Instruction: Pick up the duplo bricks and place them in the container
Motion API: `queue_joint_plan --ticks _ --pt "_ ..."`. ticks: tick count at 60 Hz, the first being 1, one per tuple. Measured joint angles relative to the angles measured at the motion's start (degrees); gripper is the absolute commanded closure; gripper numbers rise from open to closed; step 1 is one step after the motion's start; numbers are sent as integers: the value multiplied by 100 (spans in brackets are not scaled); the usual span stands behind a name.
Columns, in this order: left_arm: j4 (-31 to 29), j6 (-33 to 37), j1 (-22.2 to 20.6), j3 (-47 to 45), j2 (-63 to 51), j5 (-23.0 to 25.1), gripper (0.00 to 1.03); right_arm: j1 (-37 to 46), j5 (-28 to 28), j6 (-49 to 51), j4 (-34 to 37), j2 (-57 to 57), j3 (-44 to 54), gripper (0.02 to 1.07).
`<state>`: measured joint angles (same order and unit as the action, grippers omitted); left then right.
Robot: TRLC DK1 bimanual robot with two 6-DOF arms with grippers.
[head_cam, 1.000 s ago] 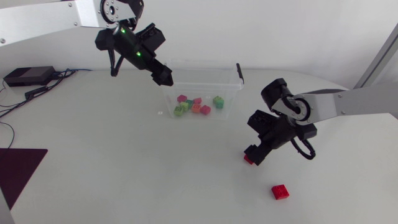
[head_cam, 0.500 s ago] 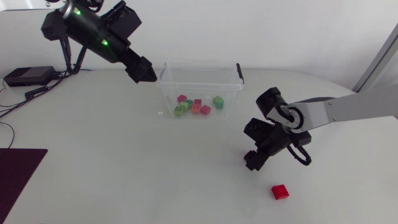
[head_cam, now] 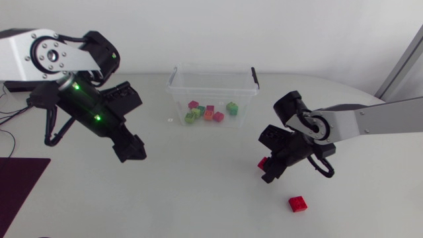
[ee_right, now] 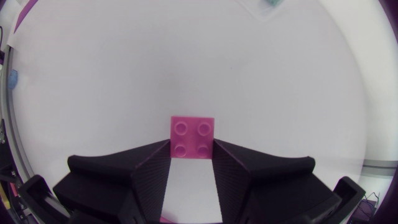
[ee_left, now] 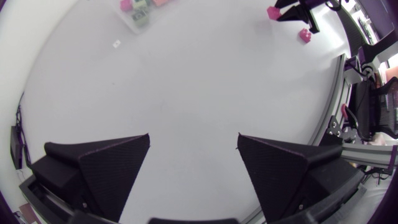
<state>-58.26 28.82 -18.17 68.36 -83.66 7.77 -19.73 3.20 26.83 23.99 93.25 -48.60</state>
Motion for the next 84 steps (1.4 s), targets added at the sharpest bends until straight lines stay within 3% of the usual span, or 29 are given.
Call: queue_joint_plan --ticks 14,29,41,54,73,84 --pt "-688 -667 -866 -479 -28 2 5 260 59 -4 66 -605 -85 70" --pt "-1198 -1456 -1056 -798 -544 31 5 396 146 -116 216 -859 -205 70" --pt "-1233 -1869 -1655 -1331 -903 289 5 457 146 -136 295 -1058 -232 70" --pt "-1211 -1985 -1766 -1377 -1471 717 5 664 275 -162 496 -1097 -407 70" --pt "-1104 -2138 -1582 -1517 -2334 715 6 992 348 -225 734 -1182 -1351 69" --pt "-1106 -2157 -1655 -1541 -2726 732 14 1147 428 -243 800 -1182 -1864 69"
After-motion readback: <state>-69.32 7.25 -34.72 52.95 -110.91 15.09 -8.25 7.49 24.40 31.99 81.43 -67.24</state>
